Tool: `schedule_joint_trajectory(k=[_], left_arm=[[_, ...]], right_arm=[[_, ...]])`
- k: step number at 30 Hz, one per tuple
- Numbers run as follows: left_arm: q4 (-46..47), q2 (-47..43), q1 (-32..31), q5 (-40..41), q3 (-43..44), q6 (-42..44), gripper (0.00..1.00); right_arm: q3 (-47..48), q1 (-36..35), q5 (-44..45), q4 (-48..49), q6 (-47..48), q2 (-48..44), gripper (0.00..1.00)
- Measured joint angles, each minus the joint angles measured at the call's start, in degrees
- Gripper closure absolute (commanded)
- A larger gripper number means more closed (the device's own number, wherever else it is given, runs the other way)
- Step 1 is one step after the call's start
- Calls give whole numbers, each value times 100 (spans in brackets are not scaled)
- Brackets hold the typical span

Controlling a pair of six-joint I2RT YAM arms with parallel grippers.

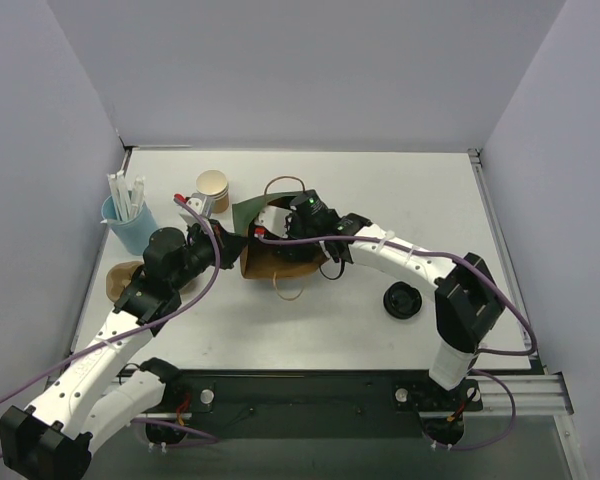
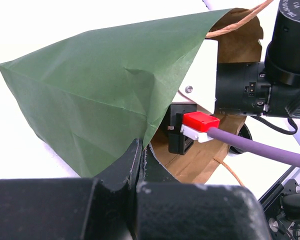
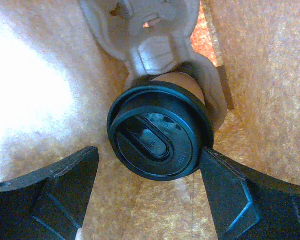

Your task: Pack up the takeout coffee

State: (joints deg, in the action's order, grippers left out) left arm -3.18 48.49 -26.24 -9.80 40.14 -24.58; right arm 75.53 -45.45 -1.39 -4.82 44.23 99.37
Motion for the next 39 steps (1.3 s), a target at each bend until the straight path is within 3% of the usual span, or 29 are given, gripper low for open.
schedule_joint_trajectory(k=[7, 14, 21, 39], left_arm=[[-2, 61, 2, -2, 24, -2, 100], [0, 131, 0, -33, 24, -22, 100], [0, 162, 0, -39, 52, -24, 100], [2, 245, -9, -83, 122, -24, 100]], right_arm=[[0, 0, -81, -101, -13, -114, 2], [0, 11, -184, -195, -33, -157, 5], [0, 52, -269, -251, -31, -166, 0], [4, 122, -334, -369, -35, -225, 0]])
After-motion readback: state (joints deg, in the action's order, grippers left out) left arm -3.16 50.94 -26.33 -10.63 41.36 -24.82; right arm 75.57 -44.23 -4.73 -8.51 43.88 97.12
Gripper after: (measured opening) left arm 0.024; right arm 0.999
